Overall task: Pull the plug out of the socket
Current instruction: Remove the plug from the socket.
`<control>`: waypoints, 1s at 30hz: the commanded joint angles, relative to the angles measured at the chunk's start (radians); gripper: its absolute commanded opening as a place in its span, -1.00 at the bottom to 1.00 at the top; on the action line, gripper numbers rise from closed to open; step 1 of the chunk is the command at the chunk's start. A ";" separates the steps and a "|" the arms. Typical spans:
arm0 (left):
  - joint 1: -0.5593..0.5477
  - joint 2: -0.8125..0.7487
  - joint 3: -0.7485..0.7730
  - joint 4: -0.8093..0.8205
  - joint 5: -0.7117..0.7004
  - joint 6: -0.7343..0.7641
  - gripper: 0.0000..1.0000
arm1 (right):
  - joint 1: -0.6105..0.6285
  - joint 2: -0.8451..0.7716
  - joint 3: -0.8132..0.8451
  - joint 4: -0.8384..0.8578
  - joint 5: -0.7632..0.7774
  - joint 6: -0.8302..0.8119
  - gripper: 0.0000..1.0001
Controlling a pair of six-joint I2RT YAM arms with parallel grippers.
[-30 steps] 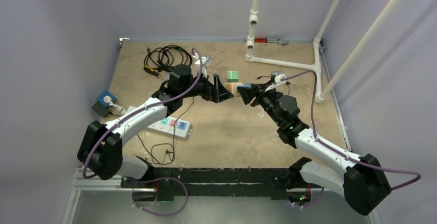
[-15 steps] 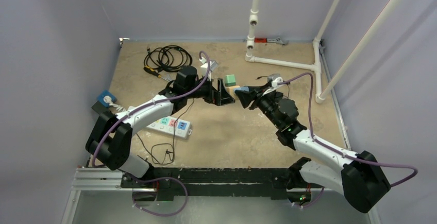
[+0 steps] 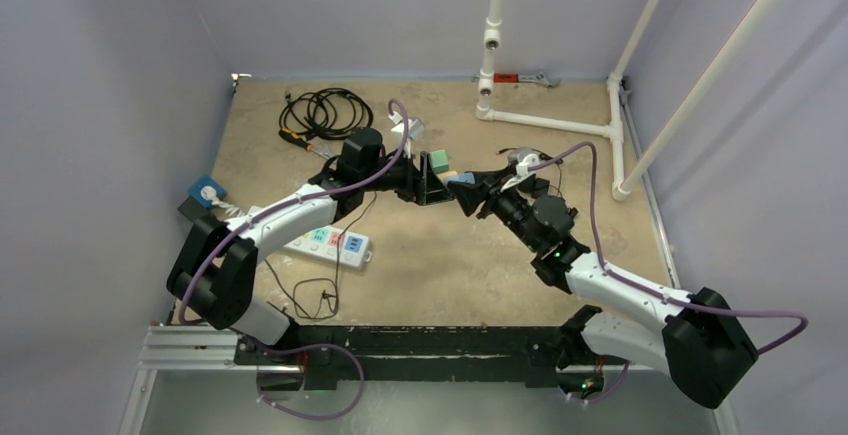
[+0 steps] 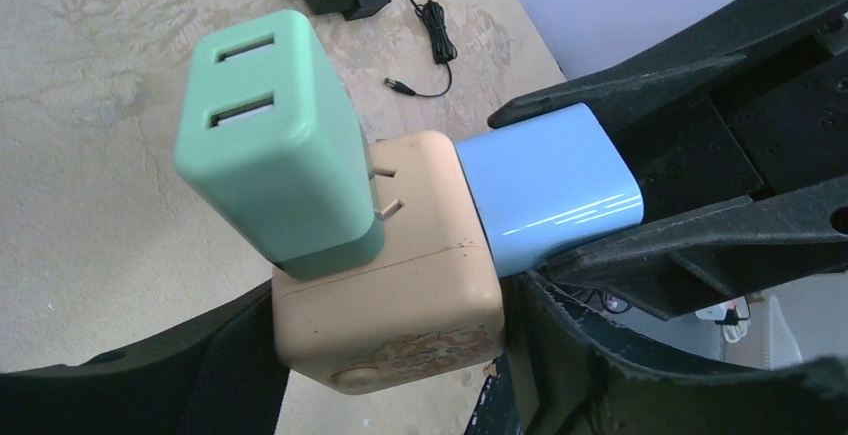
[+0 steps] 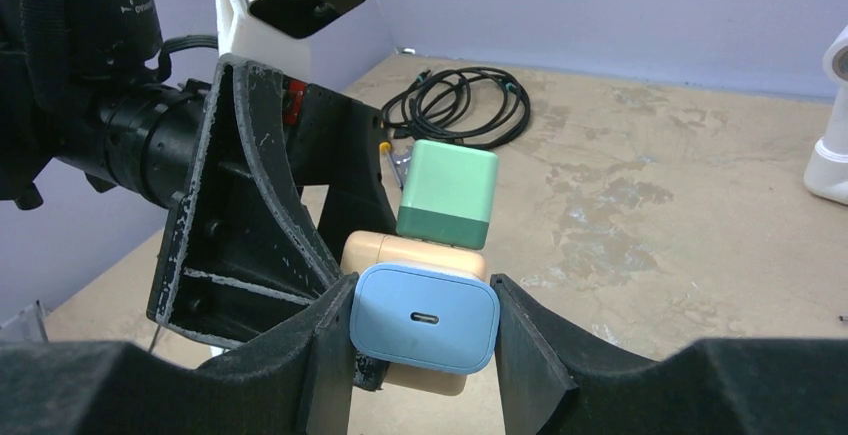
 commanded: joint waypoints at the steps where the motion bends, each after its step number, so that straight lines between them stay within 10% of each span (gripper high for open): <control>1: 0.004 0.009 0.002 0.037 0.026 -0.004 0.26 | 0.017 -0.019 0.009 0.109 0.032 -0.036 -1.00; 11: 0.004 0.009 0.004 0.032 0.030 0.005 -1.00 | 0.034 0.015 0.030 0.079 0.095 -0.048 -1.00; 30: -0.003 -0.042 0.035 -0.088 -0.086 0.134 -1.00 | 0.023 0.164 0.142 -0.019 -0.001 0.032 -1.00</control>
